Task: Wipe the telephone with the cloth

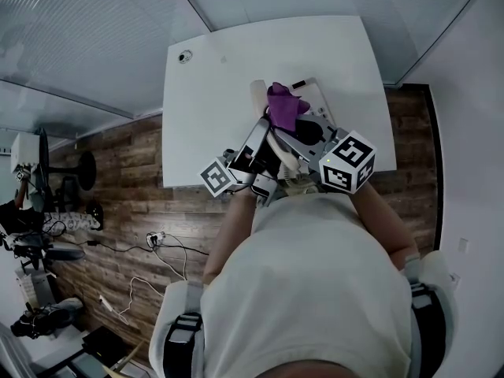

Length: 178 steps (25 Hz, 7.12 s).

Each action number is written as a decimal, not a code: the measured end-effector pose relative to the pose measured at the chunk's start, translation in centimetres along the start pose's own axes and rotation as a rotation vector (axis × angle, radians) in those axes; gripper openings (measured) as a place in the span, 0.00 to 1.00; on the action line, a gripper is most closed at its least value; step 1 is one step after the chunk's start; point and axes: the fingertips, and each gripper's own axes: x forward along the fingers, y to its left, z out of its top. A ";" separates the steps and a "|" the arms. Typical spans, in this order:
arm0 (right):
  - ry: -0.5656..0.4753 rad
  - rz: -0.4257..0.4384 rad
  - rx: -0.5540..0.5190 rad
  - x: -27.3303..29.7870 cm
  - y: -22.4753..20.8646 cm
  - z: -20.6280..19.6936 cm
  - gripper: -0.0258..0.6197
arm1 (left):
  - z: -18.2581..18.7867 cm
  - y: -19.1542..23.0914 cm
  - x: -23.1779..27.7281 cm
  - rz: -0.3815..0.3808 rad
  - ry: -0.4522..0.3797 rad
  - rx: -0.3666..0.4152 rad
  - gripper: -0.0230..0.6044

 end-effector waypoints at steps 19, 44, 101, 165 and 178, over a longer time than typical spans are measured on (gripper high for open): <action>0.113 0.162 -0.071 -1.2 1.6 -1.1 0.18 | 0.5 0.0 0.1 0.008 -0.021 0.023 0.40; 0.178 0.191 -0.050 -2.0 1.1 -3.2 0.18 | 3.2 1.3 0.0 0.063 -0.076 0.069 0.39; 0.084 -0.298 -0.057 -10.8 -8.1 -3.6 0.18 | -1.5 13.5 -2.7 0.890 0.044 0.546 0.39; 0.045 -0.431 -0.075 -5.4 12.0 -9.8 0.18 | -3.9 1.4 -19.6 0.782 0.456 0.722 0.07; 0.070 -0.443 -0.100 -6.0 20.6 -13.5 0.18 | -6.2 -3.1 -27.2 0.731 0.466 0.689 0.07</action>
